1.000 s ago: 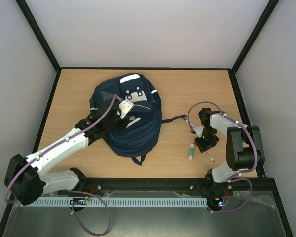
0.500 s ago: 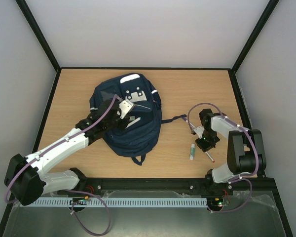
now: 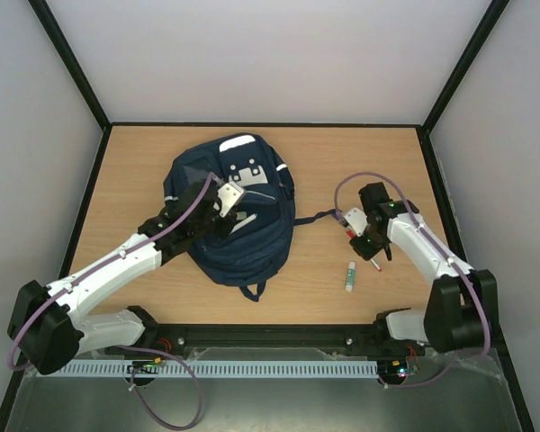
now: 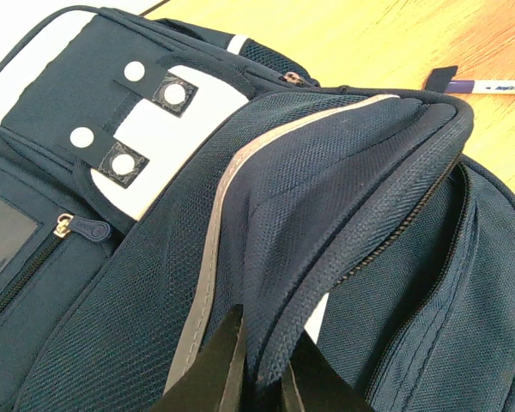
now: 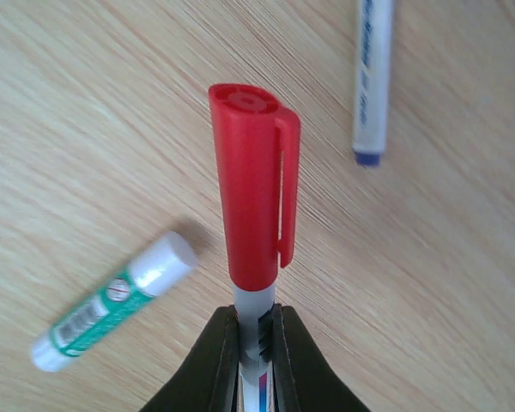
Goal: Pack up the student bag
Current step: Pick up the stationery from the center of the board, then place the stationery in the student bag.
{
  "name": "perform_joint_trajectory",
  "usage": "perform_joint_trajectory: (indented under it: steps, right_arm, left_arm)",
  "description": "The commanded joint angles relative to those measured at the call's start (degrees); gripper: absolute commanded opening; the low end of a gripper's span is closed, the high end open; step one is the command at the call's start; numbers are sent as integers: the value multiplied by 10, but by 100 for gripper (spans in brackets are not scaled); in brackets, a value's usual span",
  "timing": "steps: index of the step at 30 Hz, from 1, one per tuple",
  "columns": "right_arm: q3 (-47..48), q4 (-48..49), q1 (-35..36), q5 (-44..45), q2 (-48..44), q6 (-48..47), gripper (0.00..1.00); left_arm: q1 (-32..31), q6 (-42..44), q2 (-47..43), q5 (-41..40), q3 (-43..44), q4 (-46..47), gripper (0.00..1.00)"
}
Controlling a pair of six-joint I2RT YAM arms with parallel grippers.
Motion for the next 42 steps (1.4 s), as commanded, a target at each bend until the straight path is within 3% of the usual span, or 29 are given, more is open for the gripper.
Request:
perform_joint_trajectory:
  steps: [1, 7, 19, 29, 42]
  right_arm:
    - [17, -49, 80, -40, -35, -9, 1]
    - [91, -59, 230, -108, -60, -11, 1]
    - [146, 39, 504, 102, 25, -114, 1]
    - [193, 146, 595, 188, 79, -222, 1]
    - [132, 343, 604, 287, 120, -349, 1]
  left_arm:
    - [-9, -7, -7, 28, 16, 30, 8]
    - [-9, -6, -4, 31, 17, 29, 8]
    - [-9, -2, -7, 20, 12, 28, 8]
    - [-9, -1, -6, 18, 12, 28, 8]
    - [-9, -1, -9, 18, 11, 28, 8]
